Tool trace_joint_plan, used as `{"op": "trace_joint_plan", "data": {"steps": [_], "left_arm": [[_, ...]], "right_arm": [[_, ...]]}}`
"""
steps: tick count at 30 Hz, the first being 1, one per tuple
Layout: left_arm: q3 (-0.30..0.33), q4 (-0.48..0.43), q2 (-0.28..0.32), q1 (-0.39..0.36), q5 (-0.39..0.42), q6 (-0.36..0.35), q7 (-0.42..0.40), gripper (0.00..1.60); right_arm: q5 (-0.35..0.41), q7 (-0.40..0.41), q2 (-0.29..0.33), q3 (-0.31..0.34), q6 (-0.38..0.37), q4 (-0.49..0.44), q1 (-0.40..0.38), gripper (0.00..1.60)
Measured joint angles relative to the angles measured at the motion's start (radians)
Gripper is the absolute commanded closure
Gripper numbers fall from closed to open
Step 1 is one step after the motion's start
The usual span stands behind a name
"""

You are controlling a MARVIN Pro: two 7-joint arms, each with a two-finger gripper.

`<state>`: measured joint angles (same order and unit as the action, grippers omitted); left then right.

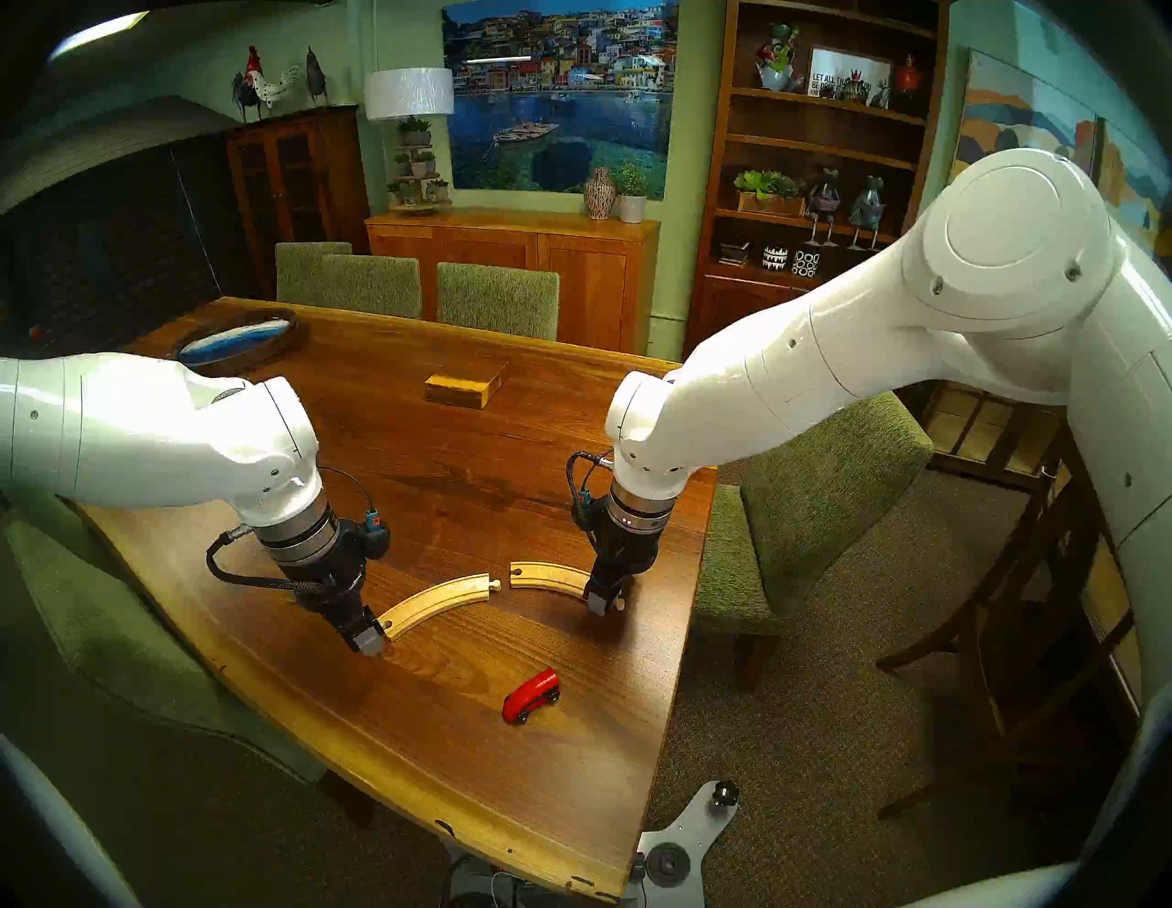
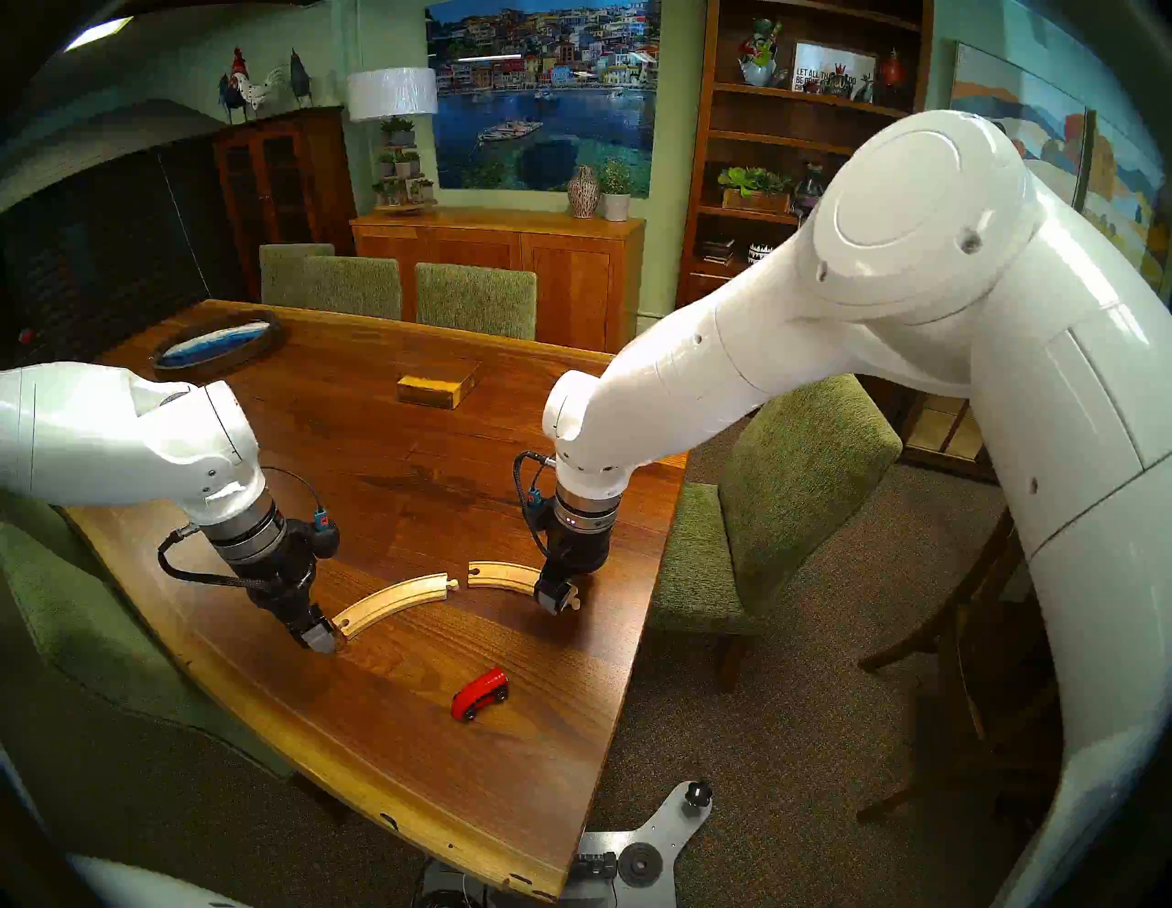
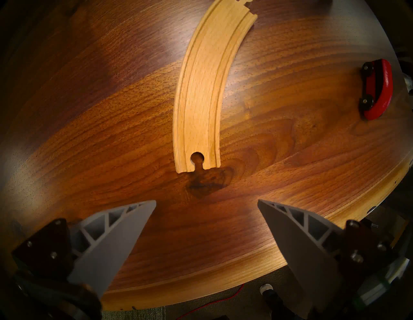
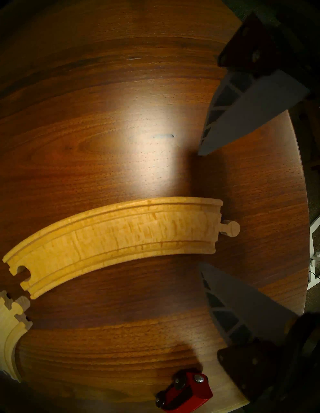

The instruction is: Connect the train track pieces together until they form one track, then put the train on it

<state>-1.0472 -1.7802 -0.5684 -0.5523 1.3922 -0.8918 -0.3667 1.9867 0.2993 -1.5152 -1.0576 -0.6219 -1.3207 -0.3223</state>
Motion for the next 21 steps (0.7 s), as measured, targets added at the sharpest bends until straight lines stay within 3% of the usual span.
{"op": "trace_joint_plan", "data": {"steps": [7,12,16,21], "left_arm": [[0.0,0.0,0.0,0.0,0.0,0.0,0.0,0.0],[0.0,0.0,0.0,0.0,0.0,0.0,0.0,0.0],[0.0,0.0,0.0,0.0,0.0,0.0,0.0,0.0],[0.0,0.0,0.0,0.0,0.0,0.0,0.0,0.0]], "right_arm": [[0.005,0.008,-0.021,0.0,-0.03,0.033,0.011,0.03],[0.026,-0.001,-0.044,-0.001,-0.067,0.064,0.019,0.29],[0.036,-0.01,-0.055,-0.001,-0.083,0.078,0.024,0.71],[0.049,-0.017,-0.068,0.001,-0.098,0.093,0.028,0.85]]}}
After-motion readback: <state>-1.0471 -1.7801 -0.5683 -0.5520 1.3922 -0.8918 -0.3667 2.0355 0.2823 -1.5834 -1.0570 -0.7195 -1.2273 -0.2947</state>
